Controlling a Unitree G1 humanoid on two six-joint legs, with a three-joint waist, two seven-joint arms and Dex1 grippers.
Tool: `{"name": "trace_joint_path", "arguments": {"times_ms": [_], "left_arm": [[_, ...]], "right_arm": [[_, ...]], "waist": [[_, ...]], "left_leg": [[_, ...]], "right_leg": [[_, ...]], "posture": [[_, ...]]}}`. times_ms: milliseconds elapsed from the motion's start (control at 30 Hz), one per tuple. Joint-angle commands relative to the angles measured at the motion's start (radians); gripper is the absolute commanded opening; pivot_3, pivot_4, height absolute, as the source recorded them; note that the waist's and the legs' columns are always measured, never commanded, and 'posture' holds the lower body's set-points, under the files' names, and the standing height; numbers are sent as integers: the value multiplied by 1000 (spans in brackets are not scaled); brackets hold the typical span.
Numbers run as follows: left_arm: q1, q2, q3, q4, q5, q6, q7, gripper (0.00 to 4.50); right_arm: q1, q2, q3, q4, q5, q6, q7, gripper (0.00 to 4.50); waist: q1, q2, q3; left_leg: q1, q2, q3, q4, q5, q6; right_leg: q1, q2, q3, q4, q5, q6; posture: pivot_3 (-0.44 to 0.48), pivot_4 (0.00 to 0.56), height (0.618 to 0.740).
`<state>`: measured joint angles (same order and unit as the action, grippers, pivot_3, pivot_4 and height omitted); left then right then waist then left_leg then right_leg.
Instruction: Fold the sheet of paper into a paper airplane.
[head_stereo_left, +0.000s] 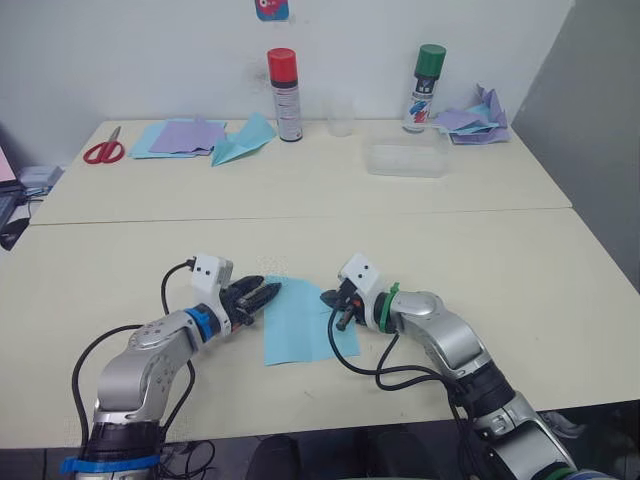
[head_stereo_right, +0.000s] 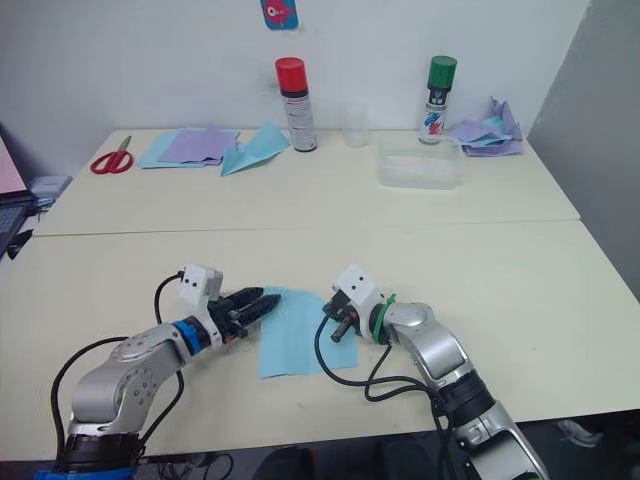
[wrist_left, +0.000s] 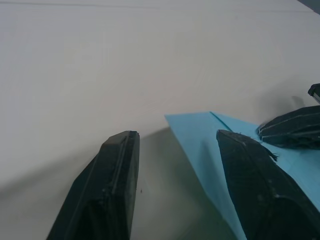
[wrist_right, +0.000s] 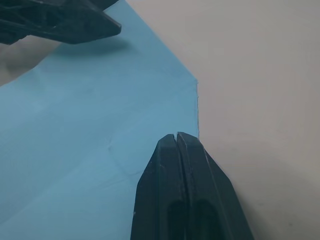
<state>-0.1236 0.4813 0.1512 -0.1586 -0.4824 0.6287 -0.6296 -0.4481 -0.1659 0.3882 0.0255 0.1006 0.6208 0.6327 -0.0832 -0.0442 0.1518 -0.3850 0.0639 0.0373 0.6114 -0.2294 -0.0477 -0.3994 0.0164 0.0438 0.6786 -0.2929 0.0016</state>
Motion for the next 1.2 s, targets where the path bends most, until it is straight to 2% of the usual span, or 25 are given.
{"name": "trace_joint_path", "arguments": {"times_ms": [33,167,200,533,833,1200], "left_arm": [[11,32,-41,-28,25,-40,-46,1338],[28,51,-61,-53,28,-49,-74,72],[30,54,-64,-60,27,-49,-78,28],[-28,109,-124,-21,149,-195,-118,28],[-16,196,-283,-25,349,-348,-171,28],[-44,213,-350,5,458,-367,-191,28]], "right_arm": [[3,4,18,40,-16,20,-8,0],[4,9,16,41,-16,20,-13,0],[4,11,16,41,-16,21,-14,0],[1,19,9,42,-14,21,-14,0],[6,21,8,36,-14,22,-17,0],[4,23,6,37,-14,22,-19,0]], "waist": [[0,0,0],[0,0,0],[0,0,0],[1,0,0],[1,0,0],[2,0,0]], "left_leg": [[0,0,0,0,0,0],[-1,0,0,0,0,0],[-1,0,0,0,0,0],[-6,0,0,0,0,0],[-7,0,0,0,0,0],[-7,0,0,0,0,0]], "right_leg": [[0,0,0,0,0,0],[-1,0,0,0,0,0],[-1,0,0,0,0,0],[-6,0,0,1,0,0],[-6,0,0,1,0,0],[-6,0,0,1,0,0]], "posture": [[0,150,740],[0,150,740],[0,150,740],[0,150,740],[0,150,740],[0,150,740]]}}
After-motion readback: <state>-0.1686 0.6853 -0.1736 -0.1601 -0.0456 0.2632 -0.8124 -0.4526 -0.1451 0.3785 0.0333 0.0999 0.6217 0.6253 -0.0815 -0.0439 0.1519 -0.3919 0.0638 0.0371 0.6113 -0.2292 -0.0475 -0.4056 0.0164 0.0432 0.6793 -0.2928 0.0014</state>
